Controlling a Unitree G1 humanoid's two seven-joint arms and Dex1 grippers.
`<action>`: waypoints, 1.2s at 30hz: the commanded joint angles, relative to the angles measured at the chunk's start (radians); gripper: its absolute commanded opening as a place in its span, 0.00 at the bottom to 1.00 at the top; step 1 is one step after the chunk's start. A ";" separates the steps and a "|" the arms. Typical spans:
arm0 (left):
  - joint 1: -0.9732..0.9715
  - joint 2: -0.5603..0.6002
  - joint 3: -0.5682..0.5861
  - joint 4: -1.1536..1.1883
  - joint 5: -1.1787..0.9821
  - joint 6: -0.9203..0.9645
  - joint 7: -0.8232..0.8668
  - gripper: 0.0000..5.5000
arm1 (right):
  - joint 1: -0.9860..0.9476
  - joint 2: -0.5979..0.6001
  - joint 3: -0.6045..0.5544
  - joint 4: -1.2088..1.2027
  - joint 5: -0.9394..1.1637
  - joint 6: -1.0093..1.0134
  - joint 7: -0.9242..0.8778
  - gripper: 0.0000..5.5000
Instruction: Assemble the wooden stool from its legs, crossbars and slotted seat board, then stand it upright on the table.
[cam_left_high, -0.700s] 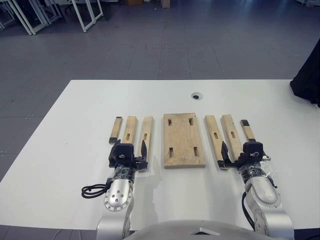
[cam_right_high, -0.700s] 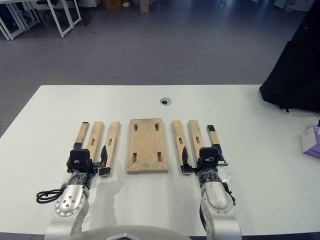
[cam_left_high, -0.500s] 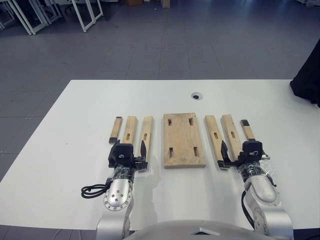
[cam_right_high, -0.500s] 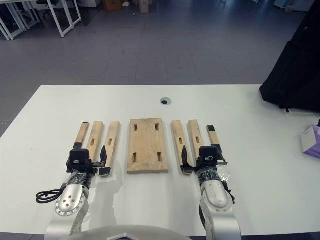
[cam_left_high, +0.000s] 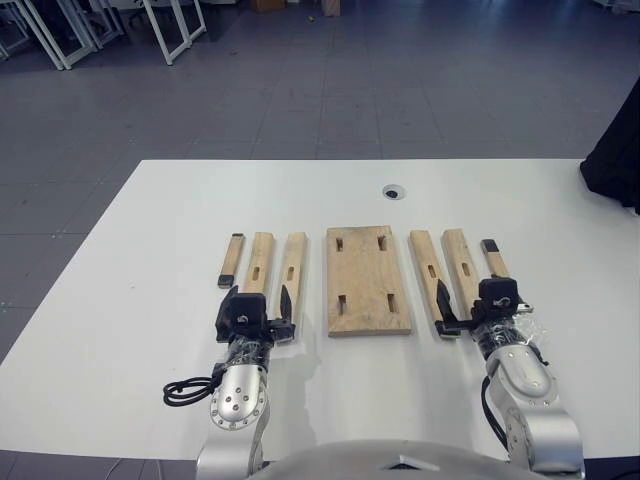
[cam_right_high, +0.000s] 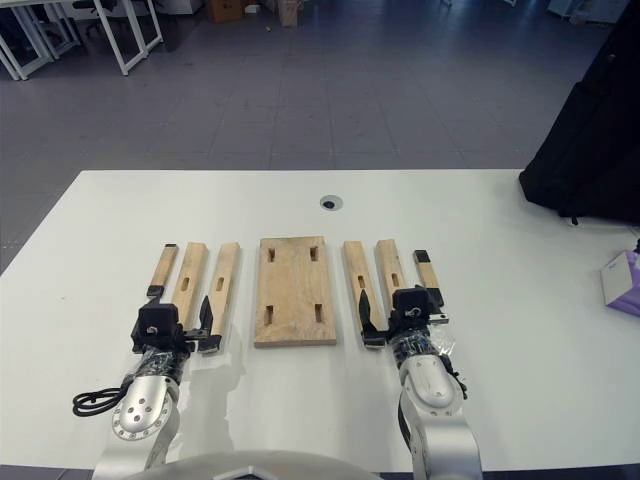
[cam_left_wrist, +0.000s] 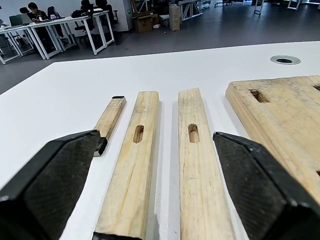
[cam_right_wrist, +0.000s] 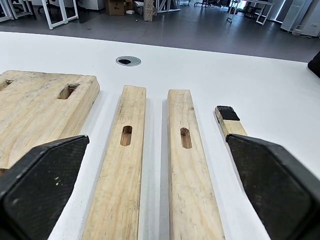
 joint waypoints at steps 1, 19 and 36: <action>-0.009 -0.003 0.000 -0.015 0.006 0.004 0.005 0.77 | -0.014 0.004 0.001 0.002 0.009 0.007 0.000 0.92; -0.005 -0.005 0.005 -0.029 0.004 0.012 0.006 0.77 | -0.023 0.003 0.000 0.005 0.007 0.011 -0.001 0.92; 0.020 -0.018 0.018 -0.033 0.006 -0.003 0.023 0.77 | -0.300 -0.138 -0.225 0.175 0.139 0.022 0.121 0.92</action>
